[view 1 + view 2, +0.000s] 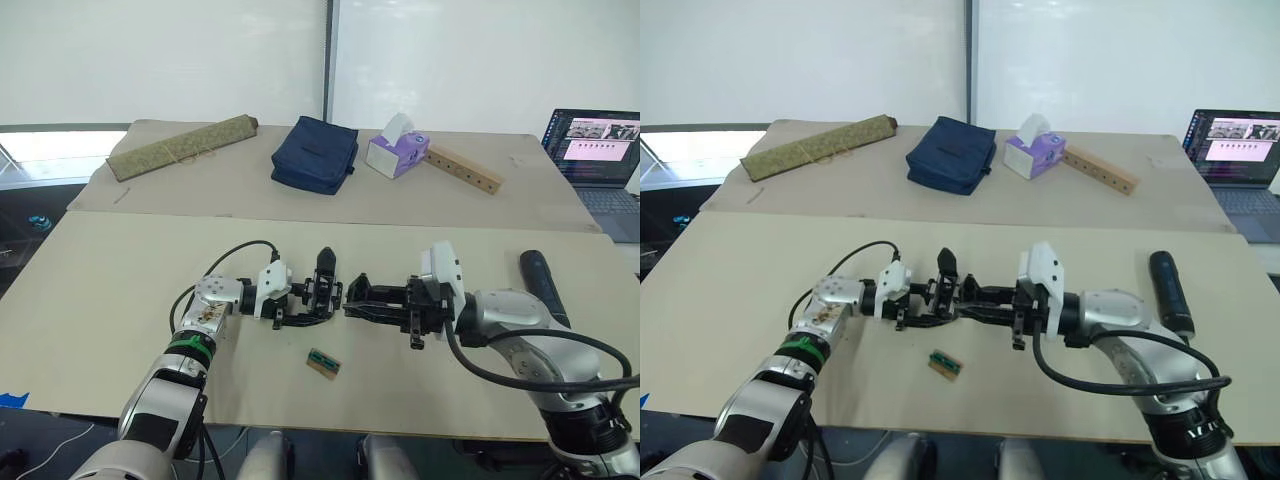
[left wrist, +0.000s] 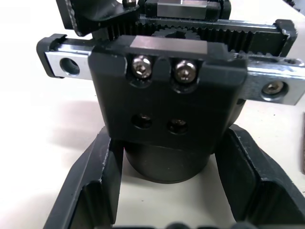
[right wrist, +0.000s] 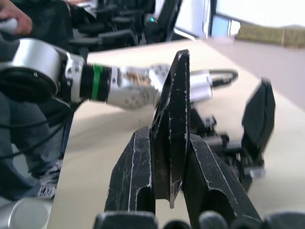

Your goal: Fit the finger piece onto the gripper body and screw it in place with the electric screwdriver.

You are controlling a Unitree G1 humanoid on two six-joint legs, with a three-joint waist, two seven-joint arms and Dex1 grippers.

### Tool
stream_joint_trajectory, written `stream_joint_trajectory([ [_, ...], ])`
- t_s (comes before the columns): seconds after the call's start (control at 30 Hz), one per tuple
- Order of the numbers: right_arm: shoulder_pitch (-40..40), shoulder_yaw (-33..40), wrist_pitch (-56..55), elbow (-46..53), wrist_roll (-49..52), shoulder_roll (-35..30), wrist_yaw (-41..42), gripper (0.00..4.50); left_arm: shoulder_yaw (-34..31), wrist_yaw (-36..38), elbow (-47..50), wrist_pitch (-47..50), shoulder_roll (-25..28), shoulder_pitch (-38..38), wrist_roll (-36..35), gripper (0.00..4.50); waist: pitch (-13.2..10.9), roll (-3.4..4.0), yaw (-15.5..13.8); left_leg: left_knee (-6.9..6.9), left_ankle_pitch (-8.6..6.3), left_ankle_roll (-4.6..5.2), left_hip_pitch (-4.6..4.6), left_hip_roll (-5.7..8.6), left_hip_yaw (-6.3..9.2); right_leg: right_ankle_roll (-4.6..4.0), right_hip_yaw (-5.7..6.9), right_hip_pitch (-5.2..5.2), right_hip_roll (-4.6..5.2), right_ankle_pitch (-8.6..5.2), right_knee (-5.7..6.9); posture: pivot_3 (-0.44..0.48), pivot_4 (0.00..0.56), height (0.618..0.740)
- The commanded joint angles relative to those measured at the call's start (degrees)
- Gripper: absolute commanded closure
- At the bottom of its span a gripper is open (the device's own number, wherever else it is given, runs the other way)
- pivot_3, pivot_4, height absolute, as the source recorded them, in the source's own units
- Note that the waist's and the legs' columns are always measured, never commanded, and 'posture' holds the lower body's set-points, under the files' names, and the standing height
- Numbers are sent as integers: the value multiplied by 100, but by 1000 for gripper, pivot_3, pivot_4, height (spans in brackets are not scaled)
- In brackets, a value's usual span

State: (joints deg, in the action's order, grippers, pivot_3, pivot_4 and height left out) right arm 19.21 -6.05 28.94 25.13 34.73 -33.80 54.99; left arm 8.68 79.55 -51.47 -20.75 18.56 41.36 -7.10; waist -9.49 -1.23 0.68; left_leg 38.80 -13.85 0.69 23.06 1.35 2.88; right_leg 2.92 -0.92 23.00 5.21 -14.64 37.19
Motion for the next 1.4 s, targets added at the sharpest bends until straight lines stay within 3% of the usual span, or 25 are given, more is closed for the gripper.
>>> stream_joint_trajectory([
  [0.03, 281, -196, -426, -199, -258, 198, 142, 4087, 20, 34, -98, -18, -56, -14, 55, 2231, 1, 0, 0, 0, 0, 0, 0, 0, 0, 1, 0, -1, 0, 0, 0, 0, 150, 740],
  [0.33, 843, -810, -1101, -1472, -973, 938, 353, 4087, 104, -38, -71, 95, -100, -88, 159, 2231, 4, 4, -4, 0, 0, 0, -2, 6, 0, 3, -1, 1, 2, 2, 3, 0, 150, 740],
  [0.63, 1025, -915, -1474, -2156, -1481, 1102, 462, 4087, 189, -107, -10, 281, -46, -166, 275, 2231, 7, 7, -1, 0, 0, 0, -11, 6, 1, 5, -1, -2, 1, 3, 9, 0, 150, 740],
  [1.4, 959, -1154, -868, -2261, -1732, 1122, 533, 4087, 190, -82, -16, 401, 63, -191, 261, 2231, 19, 5, 5, -1, -1, 2, -27, 4, 2, 5, 0, -22, 0, 3, 4, 0, 150, 740],
])
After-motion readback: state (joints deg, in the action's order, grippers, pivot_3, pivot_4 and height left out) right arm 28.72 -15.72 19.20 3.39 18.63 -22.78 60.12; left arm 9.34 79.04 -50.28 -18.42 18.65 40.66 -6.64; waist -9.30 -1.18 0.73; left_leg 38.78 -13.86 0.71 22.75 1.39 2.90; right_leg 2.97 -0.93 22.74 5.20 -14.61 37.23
